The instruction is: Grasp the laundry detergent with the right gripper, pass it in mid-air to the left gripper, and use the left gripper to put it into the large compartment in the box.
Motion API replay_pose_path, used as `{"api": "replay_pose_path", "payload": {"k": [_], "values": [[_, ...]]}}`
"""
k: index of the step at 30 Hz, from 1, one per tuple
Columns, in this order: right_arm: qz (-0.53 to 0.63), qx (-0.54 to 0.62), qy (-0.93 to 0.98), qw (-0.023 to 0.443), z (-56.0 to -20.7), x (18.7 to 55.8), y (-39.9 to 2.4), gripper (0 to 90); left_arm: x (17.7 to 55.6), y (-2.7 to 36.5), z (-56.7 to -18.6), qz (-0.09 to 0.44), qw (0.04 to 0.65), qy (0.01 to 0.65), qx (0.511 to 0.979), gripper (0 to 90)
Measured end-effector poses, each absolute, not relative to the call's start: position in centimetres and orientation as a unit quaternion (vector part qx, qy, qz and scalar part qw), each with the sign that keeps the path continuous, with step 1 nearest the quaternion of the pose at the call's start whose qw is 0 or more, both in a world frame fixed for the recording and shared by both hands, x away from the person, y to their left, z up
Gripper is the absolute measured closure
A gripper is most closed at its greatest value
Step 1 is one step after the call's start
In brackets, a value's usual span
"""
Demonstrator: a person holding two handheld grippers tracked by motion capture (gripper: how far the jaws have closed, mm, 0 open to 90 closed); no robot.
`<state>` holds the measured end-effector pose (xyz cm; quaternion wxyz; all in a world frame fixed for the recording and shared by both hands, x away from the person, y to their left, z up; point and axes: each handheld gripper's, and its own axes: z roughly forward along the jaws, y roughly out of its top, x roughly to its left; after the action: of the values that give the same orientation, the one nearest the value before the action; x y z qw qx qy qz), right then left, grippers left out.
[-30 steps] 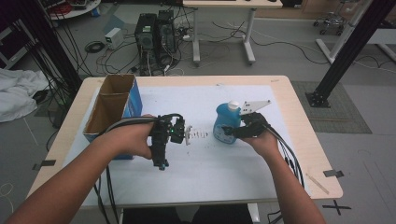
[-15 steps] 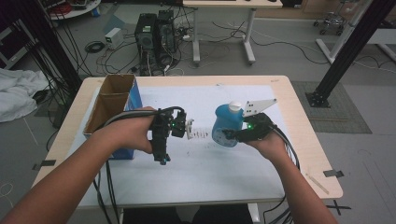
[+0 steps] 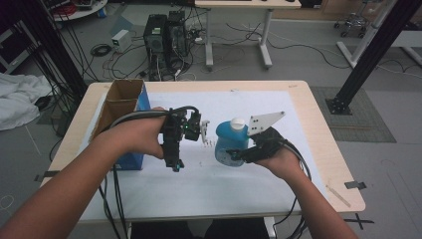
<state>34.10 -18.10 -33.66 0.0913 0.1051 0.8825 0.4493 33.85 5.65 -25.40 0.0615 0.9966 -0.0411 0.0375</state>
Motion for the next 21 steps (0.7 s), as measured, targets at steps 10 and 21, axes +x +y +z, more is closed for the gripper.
{"api": "replay_pose_path", "payload": {"k": [10, 21], "values": [[0.450, 0.084, 0.887, 0.065, -35.4, 33.7, -15.7, 48.0, 34.6, 5.7, -24.5, 0.041, 0.079, -0.038, 0.995, 1.8], [0.446, 0.068, 0.891, 0.051, -36.5, 33.6, -13.9, 48.1, 34.7, 4.5, -24.0, 0.038, 0.079, -0.052, 0.995, 1.7]]}}
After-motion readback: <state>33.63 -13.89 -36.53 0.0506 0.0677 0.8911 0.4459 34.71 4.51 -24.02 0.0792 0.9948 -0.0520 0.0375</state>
